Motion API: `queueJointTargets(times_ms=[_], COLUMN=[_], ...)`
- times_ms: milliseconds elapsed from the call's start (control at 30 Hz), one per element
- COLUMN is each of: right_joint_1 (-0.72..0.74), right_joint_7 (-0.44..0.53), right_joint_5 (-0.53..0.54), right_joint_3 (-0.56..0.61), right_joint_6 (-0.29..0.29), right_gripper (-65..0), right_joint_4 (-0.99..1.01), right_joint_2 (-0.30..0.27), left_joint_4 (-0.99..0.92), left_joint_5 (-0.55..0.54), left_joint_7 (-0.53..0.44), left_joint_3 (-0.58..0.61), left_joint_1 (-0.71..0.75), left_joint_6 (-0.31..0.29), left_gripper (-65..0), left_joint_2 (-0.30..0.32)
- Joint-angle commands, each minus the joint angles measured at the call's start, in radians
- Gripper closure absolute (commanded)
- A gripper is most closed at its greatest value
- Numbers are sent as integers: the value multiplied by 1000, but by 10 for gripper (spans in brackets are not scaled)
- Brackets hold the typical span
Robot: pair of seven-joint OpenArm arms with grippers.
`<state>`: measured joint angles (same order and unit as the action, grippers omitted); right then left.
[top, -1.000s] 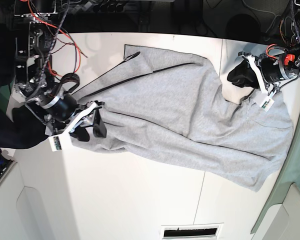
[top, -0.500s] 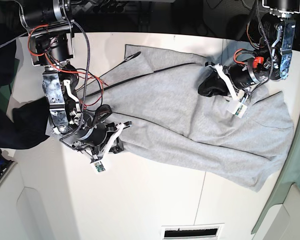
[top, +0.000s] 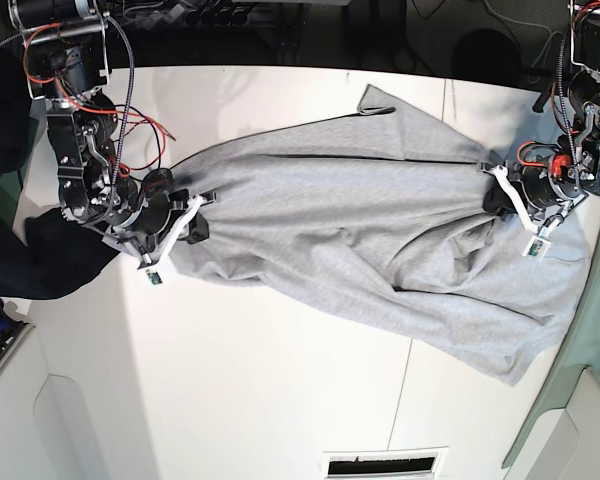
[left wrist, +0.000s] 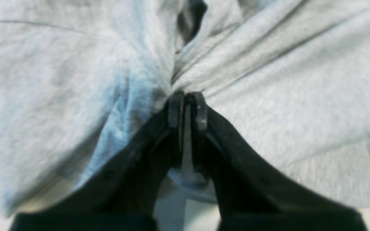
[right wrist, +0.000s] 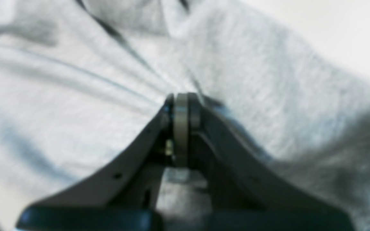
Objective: Layout the t-shirt on the table in an organized manner, then fold the t-shirt properly
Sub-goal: 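Regrasp the shirt edges with both grippers and stretch it flat, then grasp the shirt middle with both grippers and bunch it together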
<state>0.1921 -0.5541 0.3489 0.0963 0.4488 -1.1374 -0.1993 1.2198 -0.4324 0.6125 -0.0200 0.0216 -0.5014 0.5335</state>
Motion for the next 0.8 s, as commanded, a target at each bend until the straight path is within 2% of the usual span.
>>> queueJointTargets(times_ms=[0,67,133,267,367,433,567,667,767], right_joint_1=[-28,-96,-169,-272,-289,-282,-217,-129,-27], right_joint_7=[-27,-27,-28,-31,-30,-21,35,38,39], right_joint_5=[27,109,153,159,156,156,143,54,-46], right_joint_3=[0,0,0,15,52,55,49,50,55], right_joint_6=[27,74,90,117,115,103,86,69,66], right_gripper=[0,0,0,0,0,0,0,0,0], right_joint_4=[-32,-100,-172,-274,-316,-349,-406,-397,-334], right_joint_2=[-4,4,26,98,130,145,150,167,202], left_joint_4=[-1,-2,-2,-2,-2,4,119,244,256], left_joint_5=[31,31,33,30,26,-5,-116,-118,-92], left_joint_7=[26,23,21,14,21,30,61,57,21], left_joint_3=[-5,-5,-5,-5,-5,-5,-11,-26,-26], left_joint_1=[-21,-45,-70,-113,-131,-133,-118,-91,-89], left_joint_6=[23,24,24,27,27,19,-45,-44,-31], left_gripper=[-56,-56,-56,-56,-56,-56,-56,-56,-56], left_joint_2=[30,38,36,11,-10,-9,5,25,41])
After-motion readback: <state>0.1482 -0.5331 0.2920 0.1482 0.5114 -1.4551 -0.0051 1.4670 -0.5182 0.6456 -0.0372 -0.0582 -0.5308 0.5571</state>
